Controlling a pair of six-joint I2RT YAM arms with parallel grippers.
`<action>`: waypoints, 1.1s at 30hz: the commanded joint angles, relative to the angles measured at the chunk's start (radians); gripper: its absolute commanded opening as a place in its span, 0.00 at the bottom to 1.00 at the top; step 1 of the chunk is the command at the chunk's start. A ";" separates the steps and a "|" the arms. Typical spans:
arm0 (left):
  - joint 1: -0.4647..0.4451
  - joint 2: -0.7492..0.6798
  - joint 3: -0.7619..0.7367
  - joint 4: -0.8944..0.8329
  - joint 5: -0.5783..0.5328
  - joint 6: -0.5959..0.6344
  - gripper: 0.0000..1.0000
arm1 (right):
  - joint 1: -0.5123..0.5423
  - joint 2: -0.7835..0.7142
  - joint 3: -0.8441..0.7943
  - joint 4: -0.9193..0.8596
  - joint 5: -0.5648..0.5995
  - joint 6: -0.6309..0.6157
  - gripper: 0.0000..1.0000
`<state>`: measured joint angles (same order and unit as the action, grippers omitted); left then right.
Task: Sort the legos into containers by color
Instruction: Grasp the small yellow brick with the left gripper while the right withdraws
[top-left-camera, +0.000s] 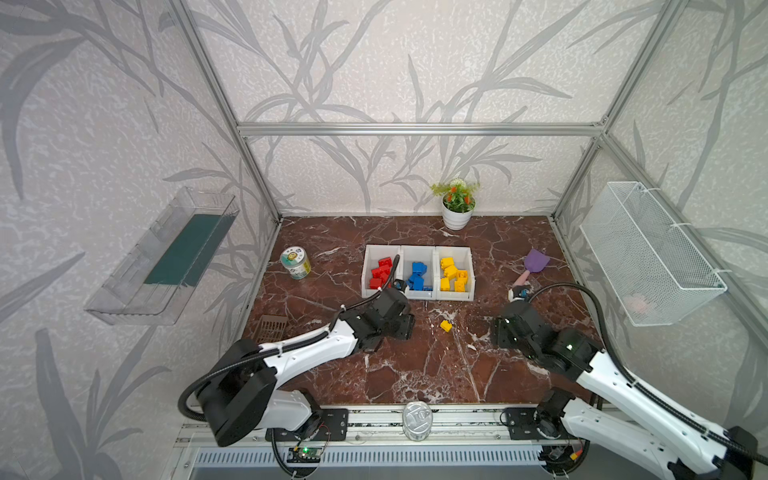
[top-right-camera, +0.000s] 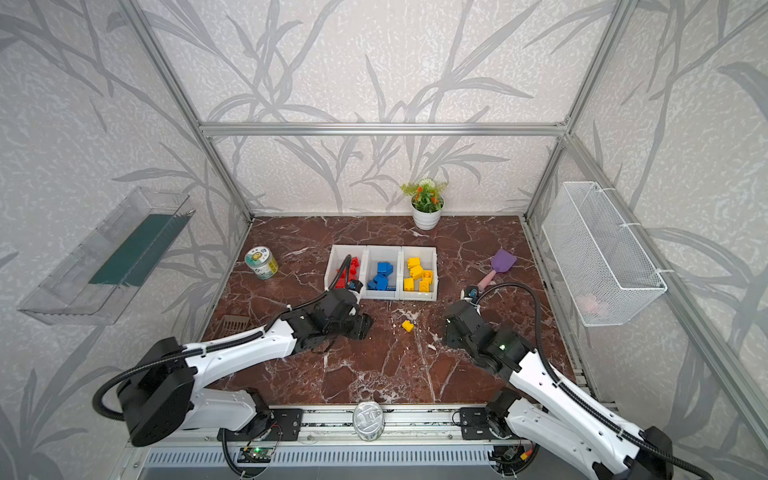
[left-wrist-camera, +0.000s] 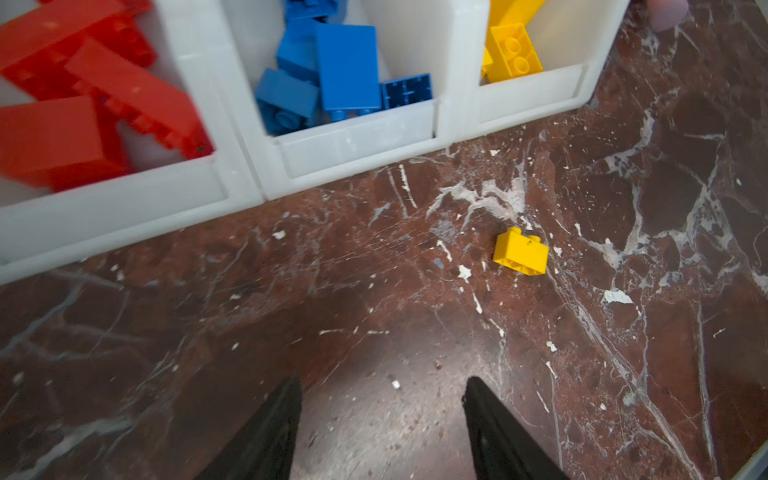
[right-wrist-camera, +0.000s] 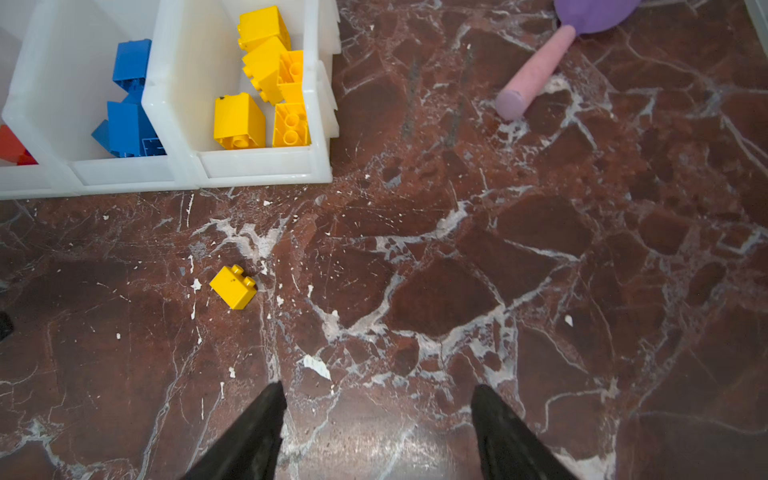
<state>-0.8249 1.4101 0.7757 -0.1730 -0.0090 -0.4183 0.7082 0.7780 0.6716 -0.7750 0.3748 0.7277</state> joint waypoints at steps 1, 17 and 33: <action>-0.029 0.109 0.100 0.005 0.043 0.067 0.65 | -0.001 -0.058 -0.024 -0.085 0.017 0.067 0.72; -0.109 0.495 0.421 -0.100 0.081 0.166 0.65 | -0.001 -0.083 -0.043 -0.090 -0.022 0.082 0.72; -0.151 0.600 0.494 -0.120 0.067 0.164 0.36 | -0.001 -0.083 -0.047 -0.094 -0.013 0.091 0.71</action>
<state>-0.9649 1.9854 1.2575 -0.2577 0.0509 -0.2634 0.7082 0.7006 0.6365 -0.8444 0.3542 0.8021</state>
